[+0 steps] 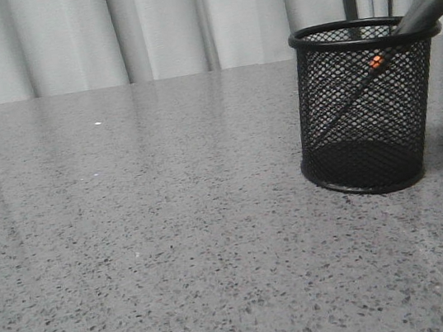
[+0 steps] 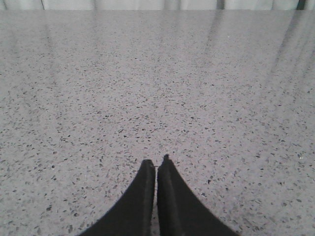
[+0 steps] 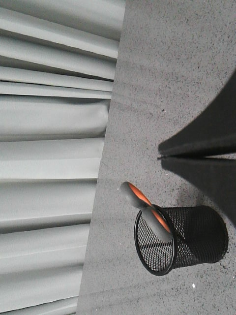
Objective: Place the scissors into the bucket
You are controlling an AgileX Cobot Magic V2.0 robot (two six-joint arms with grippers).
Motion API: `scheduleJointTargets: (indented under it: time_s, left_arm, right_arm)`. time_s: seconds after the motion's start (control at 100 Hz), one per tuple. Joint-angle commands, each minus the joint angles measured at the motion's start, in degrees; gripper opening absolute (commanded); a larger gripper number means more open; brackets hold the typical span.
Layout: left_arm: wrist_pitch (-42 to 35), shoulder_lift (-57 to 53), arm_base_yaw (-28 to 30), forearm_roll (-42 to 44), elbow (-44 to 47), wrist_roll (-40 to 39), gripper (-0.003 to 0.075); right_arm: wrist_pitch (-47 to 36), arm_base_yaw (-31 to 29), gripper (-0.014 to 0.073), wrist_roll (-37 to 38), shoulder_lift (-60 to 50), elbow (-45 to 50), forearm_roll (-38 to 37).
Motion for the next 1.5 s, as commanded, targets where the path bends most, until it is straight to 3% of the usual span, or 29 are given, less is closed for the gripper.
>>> scheduleJointTargets:
  time_s: [0.0, 0.17, 0.26, 0.39, 0.57, 0.88, 1.05, 1.13, 1.49]
  left_arm:
    - [-3.86, -1.61, 0.21, 0.02, 2.59, -0.59, -0.002]
    - [-3.86, -1.61, 0.21, 0.02, 2.59, -0.59, -0.002]
    - [-3.86, -1.61, 0.21, 0.02, 2.59, -0.59, -0.002]
    - [-3.86, -1.61, 0.21, 0.02, 2.59, -0.59, -0.002]
    - [-3.86, -1.61, 0.21, 0.02, 2.59, -0.59, -0.002]
    - [-3.86, -1.61, 0.21, -0.08, 2.59, -0.59, -0.002]
    - [-3.86, -1.61, 0.21, -0.08, 2.59, -0.59, -0.002]
    - [-3.86, -1.61, 0.21, -0.08, 2.59, -0.59, -0.002]
    - [-3.86, -1.61, 0.21, -0.08, 2.59, -0.59, -0.002]
  right_arm:
    - [-4.43, -0.17, -0.0051, -0.15, 1.43, -1.23, -0.78]
    - [-3.23, -1.33, -0.0051, -0.15, 1.43, -0.56, -0.78]
    - [-4.26, -3.95, -0.0051, -0.15, 1.32, 0.65, -4.51]
    - [-11.46, -10.23, -0.0051, -0.15, 1.32, 5.8, -3.41]
    - [-25.85, -20.59, -0.0051, -0.15, 1.2, 19.6, 5.74]
    - [-33.02, -22.32, -0.0051, -0.15, -2.52, 34.36, 5.31]
    - [-27.65, -22.32, -0.0051, -0.15, -2.94, 34.0, 4.67]
    - [-19.98, -22.21, -0.0051, -0.15, -2.94, 34.0, 5.31]
    - [-20.48, -22.21, -0.0051, -0.15, -2.94, 34.0, 5.64]
